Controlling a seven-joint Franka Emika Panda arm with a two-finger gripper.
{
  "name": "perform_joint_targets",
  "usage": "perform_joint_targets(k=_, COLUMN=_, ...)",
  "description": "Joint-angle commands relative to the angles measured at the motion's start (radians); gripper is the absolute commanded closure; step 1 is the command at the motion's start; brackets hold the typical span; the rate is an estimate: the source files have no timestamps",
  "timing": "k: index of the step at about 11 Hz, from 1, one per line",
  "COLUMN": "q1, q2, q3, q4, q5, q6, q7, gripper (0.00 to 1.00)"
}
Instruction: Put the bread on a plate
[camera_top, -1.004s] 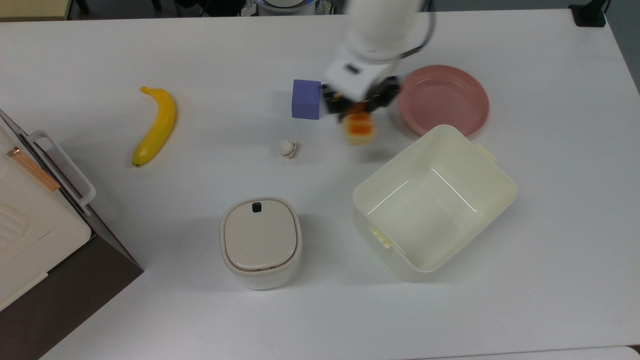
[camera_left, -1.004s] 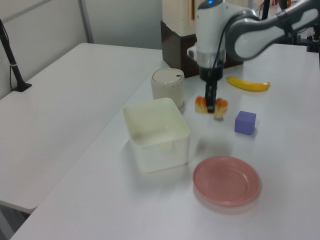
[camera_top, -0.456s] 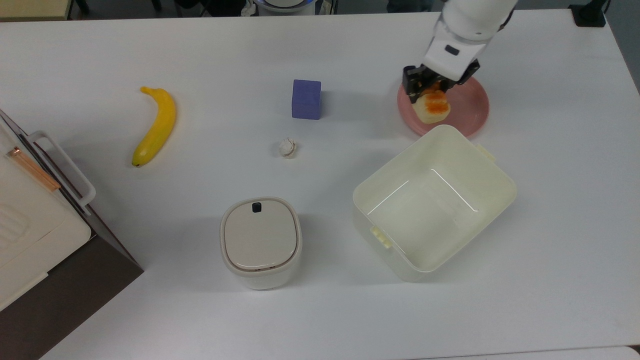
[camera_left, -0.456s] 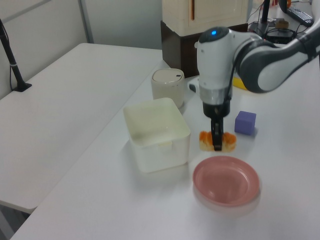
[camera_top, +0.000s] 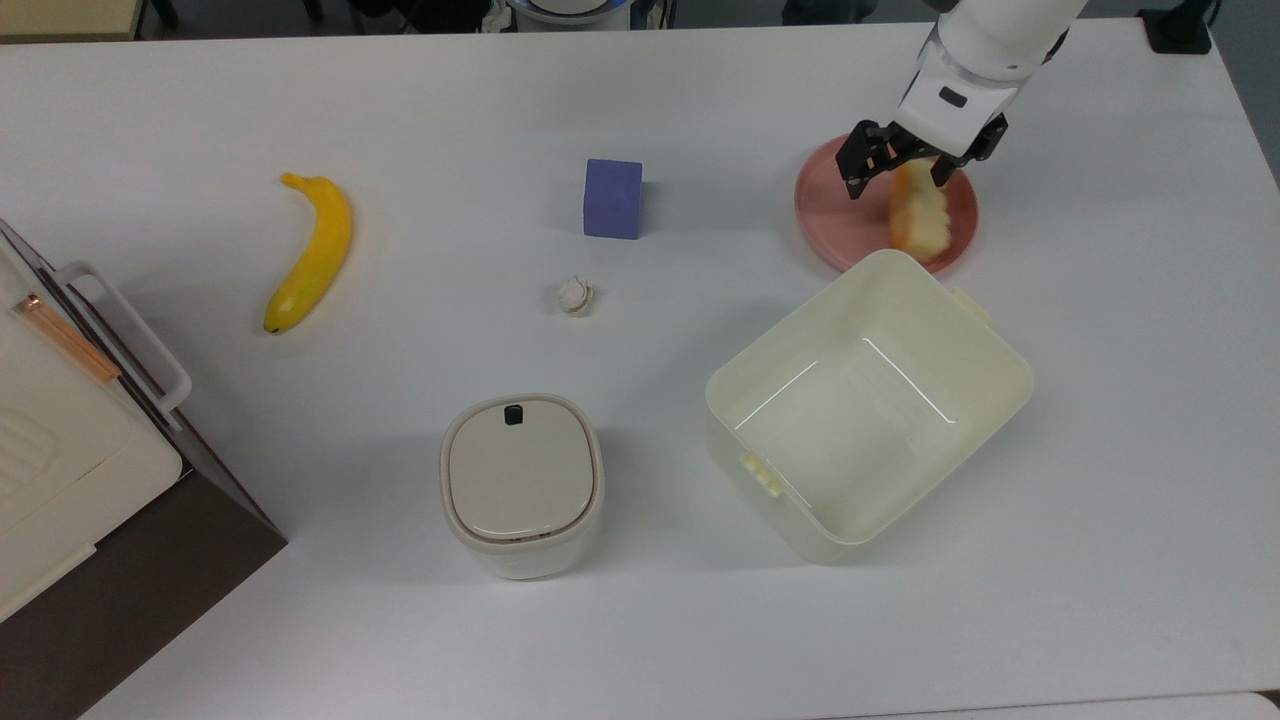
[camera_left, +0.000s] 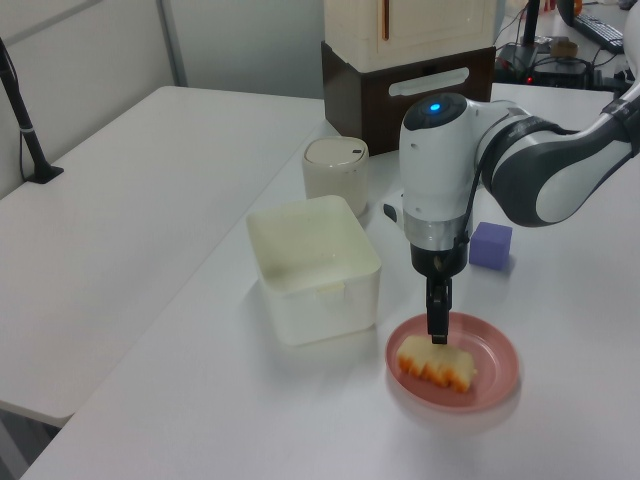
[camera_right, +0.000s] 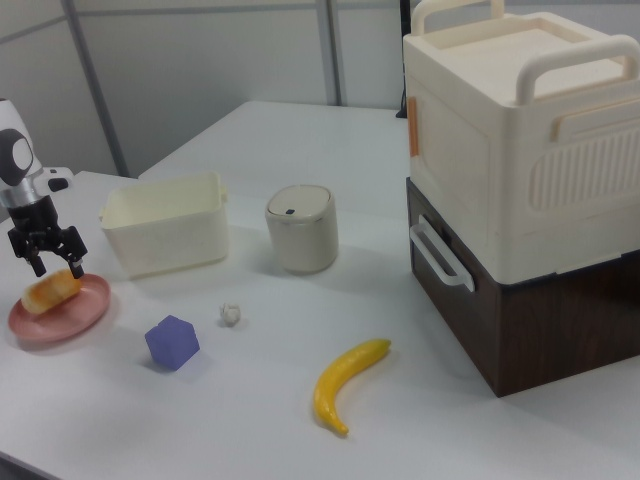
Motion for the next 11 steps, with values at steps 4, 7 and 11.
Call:
perform_joint_targets(k=4, q1=-0.125, q2=-0.127, q3=-0.006, q4=0.002, q5=-0.015, q6=-0.121, q7=-0.037, gripper=0.0)
perform_joint_targets(k=7, q1=-0.352, q2=-0.228, q3=0.034, q4=0.005, q5=-0.006, q6=-0.203, q7=-0.144, gripper=0.0)
perform_joint_targets(k=11, q1=-0.534, q2=-0.257, q3=0.022, q4=0.066, q5=0.006, q6=-0.295, q7=-0.349, gripper=0.0)
